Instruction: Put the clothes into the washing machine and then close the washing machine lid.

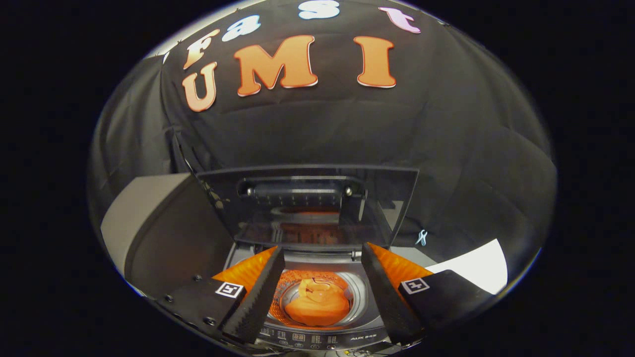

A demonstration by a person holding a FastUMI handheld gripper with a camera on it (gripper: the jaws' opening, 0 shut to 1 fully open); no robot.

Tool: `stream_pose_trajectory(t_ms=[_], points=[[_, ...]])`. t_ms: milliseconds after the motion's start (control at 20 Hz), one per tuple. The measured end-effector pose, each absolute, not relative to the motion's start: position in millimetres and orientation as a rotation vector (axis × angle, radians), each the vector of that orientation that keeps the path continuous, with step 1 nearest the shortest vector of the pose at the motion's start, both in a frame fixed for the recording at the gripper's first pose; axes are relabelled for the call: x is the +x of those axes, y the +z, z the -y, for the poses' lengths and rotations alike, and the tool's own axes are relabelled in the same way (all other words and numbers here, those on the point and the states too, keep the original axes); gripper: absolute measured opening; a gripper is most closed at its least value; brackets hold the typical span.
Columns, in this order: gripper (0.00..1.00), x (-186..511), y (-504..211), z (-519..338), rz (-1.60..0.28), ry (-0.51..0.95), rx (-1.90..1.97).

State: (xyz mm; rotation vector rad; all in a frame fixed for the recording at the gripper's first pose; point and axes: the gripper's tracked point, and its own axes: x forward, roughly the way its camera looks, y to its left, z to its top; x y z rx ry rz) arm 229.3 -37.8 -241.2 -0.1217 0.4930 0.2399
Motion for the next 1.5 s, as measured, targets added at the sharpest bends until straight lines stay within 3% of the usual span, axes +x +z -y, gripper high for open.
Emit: stream_pose_trajectory(t_ms=[500,1000,1500], points=[[0.99,284.3,-147.7,-1.1,-0.363,0.268,-0.071],[0.99,356.3,-191.1,-18.0,-0.478,0.221,-0.111],[0.99,365.4,-215.5,-20.7,-0.530,0.229,-0.119]])
